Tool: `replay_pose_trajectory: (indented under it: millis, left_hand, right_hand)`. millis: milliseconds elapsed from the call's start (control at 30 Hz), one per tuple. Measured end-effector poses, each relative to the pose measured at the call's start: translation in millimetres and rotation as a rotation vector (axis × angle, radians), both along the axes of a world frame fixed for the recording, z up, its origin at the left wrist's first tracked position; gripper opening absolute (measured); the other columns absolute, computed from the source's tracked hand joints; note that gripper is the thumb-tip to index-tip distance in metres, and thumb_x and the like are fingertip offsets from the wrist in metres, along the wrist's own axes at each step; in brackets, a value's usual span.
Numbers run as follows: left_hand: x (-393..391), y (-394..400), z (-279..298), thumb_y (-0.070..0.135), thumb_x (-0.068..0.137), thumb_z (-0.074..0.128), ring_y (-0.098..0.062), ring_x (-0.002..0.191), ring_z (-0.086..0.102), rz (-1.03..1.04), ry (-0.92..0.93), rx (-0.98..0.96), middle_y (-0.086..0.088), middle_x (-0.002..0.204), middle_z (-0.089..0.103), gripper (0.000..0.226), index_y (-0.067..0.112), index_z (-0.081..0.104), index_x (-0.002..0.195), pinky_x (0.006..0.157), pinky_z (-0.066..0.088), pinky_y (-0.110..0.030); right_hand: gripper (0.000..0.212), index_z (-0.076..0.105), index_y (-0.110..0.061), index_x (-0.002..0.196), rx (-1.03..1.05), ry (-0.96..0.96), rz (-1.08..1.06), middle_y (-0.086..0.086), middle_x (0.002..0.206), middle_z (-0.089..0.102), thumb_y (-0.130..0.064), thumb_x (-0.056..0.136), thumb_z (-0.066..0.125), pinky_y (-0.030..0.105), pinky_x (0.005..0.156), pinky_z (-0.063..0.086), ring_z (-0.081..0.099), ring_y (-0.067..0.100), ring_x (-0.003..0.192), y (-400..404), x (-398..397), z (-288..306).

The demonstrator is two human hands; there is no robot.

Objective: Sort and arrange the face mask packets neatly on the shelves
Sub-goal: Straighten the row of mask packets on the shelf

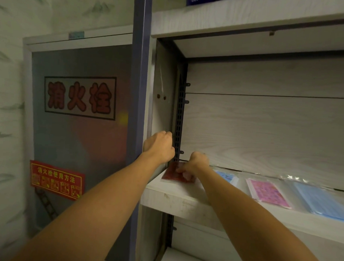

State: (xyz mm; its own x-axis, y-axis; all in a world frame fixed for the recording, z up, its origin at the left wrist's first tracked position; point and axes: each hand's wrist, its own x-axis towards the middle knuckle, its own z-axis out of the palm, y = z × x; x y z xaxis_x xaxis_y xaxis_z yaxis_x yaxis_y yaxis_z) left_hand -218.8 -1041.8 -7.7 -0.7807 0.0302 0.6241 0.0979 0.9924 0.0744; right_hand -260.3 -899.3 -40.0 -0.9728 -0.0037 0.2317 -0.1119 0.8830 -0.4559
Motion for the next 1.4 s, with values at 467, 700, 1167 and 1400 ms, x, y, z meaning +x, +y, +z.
replay_pose_trajectory:
  millis: [467,700,1167,1400]
  left_hand:
    - [-19,23,-23,0.027,0.096,0.053,-0.031,0.107,0.061,-0.128,-0.15,-0.065,-0.008,0.127,0.058,0.031,0.013,0.061,0.122,0.083,0.055,-0.041]
    - [-23,69,-35,0.025,0.094,0.055,-0.03,0.1,0.065,-0.23,-0.178,-0.124,-0.008,0.119,0.066,0.026,0.016,0.066,0.116,0.081,0.057,-0.04]
    - [19,202,-18,0.027,0.094,0.054,-0.031,0.111,0.063,-0.422,-0.186,-0.107,-0.007,0.127,0.064,0.031,0.019,0.066,0.121,0.089,0.053,-0.035]
    - [61,281,-21,0.027,0.094,0.052,-0.031,0.109,0.063,-0.447,-0.15,-0.193,-0.008,0.125,0.064,0.03,0.02,0.065,0.12,0.085,0.052,-0.035]
  right_hand:
    - [0.036,0.056,-0.009,0.127,0.334,0.164,0.025,0.013,0.124,0.062,-0.025,0.095,0.059,0.041,0.09,0.055,0.06,0.033,0.109,72,13,6]
    - [0.037,0.056,-0.009,0.129,0.458,0.141,-0.079,0.014,0.124,0.06,-0.015,0.092,0.058,0.037,0.083,0.052,0.061,0.033,0.104,121,38,9]
    - [0.028,0.058,-0.007,0.116,0.521,0.06,-0.29,0.013,0.113,0.06,-0.016,0.09,0.057,0.032,0.071,0.043,0.06,0.034,0.093,271,138,17]
    - [0.024,0.059,-0.007,0.112,0.528,0.041,-0.373,0.013,0.106,0.061,-0.011,0.089,0.054,0.035,0.069,0.049,0.062,0.033,0.091,347,195,10]
